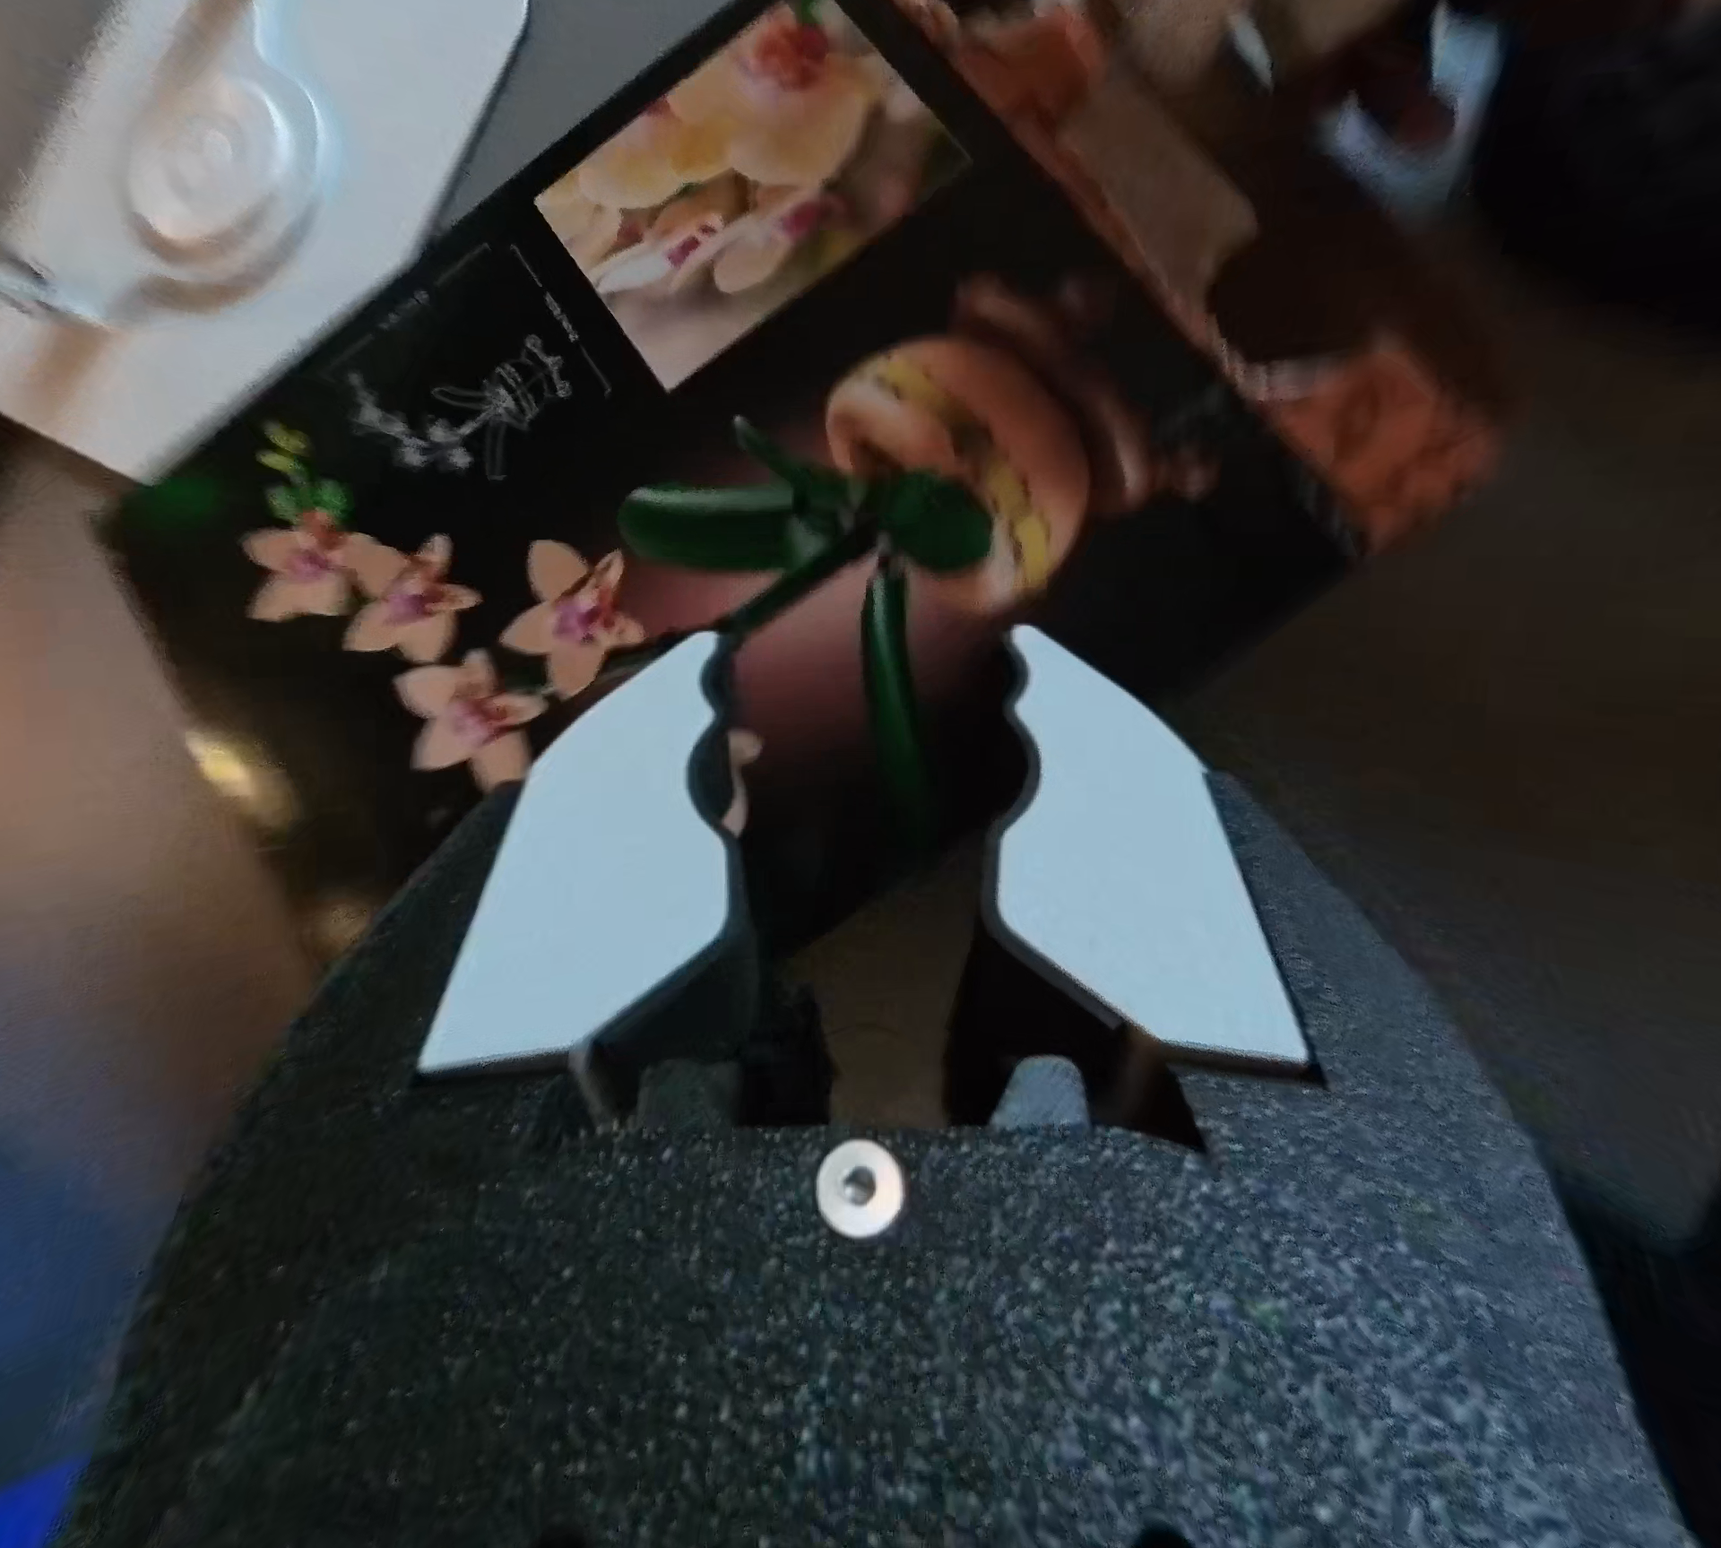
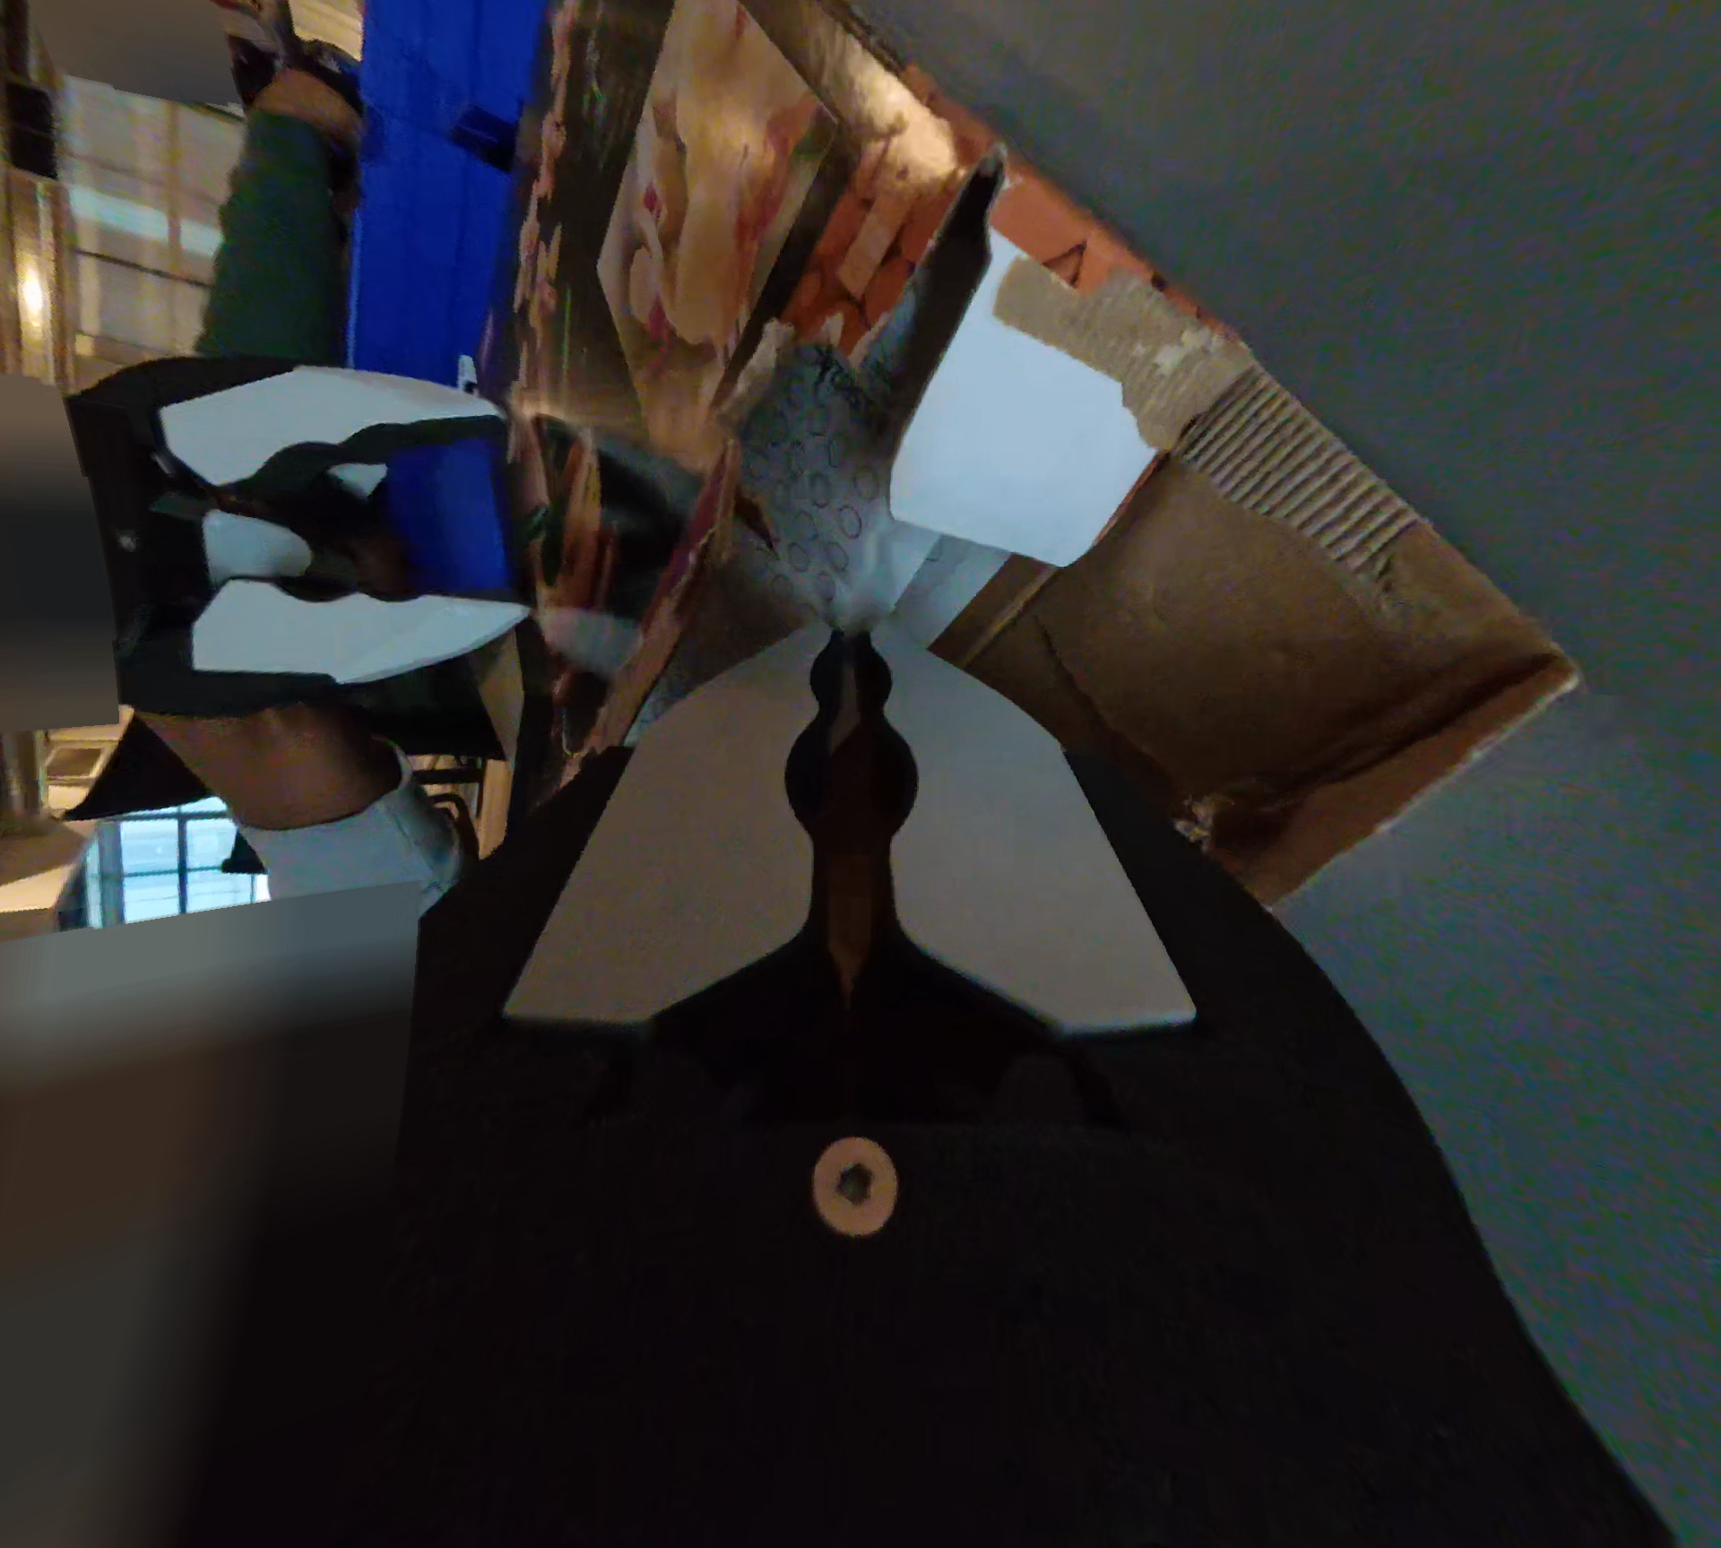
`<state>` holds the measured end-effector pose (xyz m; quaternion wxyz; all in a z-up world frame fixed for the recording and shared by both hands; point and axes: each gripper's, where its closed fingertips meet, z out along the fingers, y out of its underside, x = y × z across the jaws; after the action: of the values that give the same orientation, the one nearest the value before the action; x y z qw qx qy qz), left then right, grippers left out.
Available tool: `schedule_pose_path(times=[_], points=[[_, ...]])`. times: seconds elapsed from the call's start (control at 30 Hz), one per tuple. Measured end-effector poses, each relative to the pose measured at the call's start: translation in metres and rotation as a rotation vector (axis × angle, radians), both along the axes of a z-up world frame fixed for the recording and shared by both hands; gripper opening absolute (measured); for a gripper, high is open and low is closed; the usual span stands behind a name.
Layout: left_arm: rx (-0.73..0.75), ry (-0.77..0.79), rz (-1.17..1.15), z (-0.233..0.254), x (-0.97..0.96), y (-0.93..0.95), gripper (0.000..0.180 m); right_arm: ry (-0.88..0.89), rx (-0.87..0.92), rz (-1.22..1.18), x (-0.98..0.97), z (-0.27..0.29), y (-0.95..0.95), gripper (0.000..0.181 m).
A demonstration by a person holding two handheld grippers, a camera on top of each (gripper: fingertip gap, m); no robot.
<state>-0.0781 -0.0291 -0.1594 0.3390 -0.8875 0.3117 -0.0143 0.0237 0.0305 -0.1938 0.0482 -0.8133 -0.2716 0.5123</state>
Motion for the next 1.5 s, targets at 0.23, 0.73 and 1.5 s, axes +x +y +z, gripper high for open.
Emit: schedule_pose_path(times=[0.23, 0.73, 1.5], points=[[0.346, 0.504, -0.375, 0.003, 0.009, -0.033, 0.07, 0.003, -0.024, 0.017, -0.001, 0.0, 0.001, 0.001], [0.331, 0.631, -0.313, -0.023, -0.004, -0.019, 0.038, 0.027, -0.035, -0.001, 0.011, 0.013, 0.012, 0.0], [0.338, 0.453, -0.109, 0.014, -0.016, -0.013, 0.056, -0.153, 0.641, 0.194, 0.053, 0.03, 0.022, 0.049]])
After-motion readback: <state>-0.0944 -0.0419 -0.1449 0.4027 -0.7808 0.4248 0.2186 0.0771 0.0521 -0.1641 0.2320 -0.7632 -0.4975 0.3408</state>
